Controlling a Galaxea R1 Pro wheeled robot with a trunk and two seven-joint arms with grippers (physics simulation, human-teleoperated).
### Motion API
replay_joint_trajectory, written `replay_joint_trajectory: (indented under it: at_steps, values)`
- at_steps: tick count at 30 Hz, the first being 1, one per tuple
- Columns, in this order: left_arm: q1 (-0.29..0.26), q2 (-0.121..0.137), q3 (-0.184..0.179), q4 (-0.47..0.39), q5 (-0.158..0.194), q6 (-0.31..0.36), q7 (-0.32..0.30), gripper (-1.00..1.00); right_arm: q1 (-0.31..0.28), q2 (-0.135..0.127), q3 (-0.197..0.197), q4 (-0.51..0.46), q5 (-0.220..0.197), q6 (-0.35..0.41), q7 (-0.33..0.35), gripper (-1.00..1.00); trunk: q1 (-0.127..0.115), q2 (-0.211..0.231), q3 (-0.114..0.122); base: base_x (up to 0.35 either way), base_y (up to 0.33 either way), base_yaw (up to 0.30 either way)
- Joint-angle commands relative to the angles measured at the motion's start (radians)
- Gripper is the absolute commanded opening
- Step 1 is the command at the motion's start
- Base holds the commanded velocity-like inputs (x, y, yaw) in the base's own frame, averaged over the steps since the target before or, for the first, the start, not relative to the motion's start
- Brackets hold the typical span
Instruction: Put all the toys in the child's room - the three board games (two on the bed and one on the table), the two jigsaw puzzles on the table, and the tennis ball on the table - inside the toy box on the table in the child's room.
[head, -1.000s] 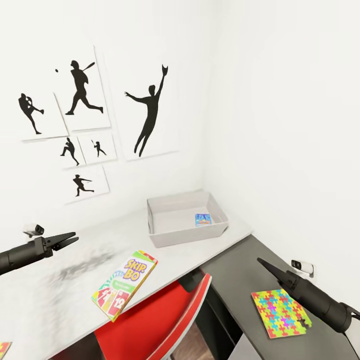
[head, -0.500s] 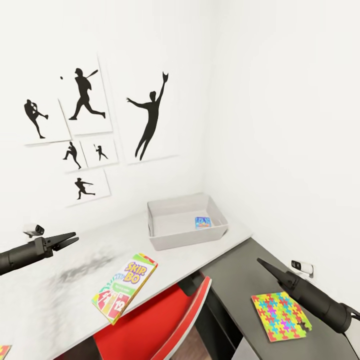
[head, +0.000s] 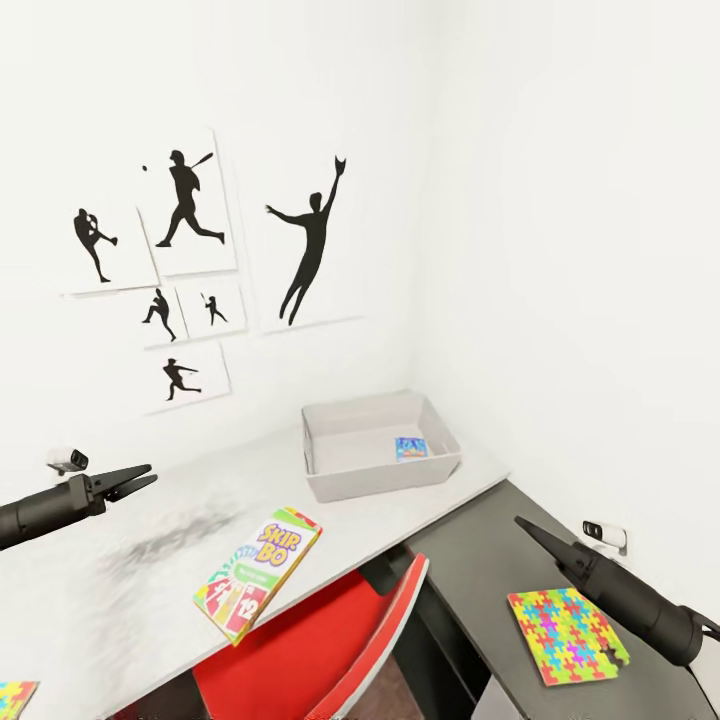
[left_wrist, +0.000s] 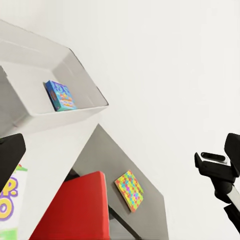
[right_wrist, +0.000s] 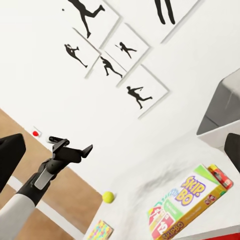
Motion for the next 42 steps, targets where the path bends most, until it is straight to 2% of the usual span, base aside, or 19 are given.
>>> replay_joint_trajectory:
  at_steps: [1,11,20,38,42]
  values:
    - [-0.001,0.000,0.000,0.000,-0.001,0.011,-0.004,1.00,-0.001,0.000,0.000,0.000,-0.006,0.007,-0.001,1.00,0.000,-0.002,-0.002,-0.070,0.054,0.020]
    - [-0.001,0.001,0.001,0.000,-0.001,0.011,-0.004,1.00,-0.001,0.000,-0.006,0.001,-0.008,0.009,-0.003,1.00,0.000,-0.002,-0.002,-0.017,0.011,-0.077]
    - [-0.001,0.002,0.001,0.000,-0.001,0.011,-0.004,1.00,-0.001,0.000,-0.023,0.001,-0.008,0.009,-0.003,1.00,0.000,-0.002,-0.002,-0.108,0.074,-0.254]
    - [-0.001,0.003,0.001,0.000,-0.001,0.011,-0.004,1.00,-0.001,0.000,-0.029,0.011,-0.009,0.010,-0.002,1.00,0.000,-0.002,-0.002,-0.099,0.006,-0.269]
    - [-0.001,0.001,0.000,0.000,-0.001,0.011,-0.004,1.00,-0.001,0.000,-0.044,0.023,-0.009,0.010,-0.002,1.00,0.000,-0.002,-0.002,-0.089,0.000,-0.279]
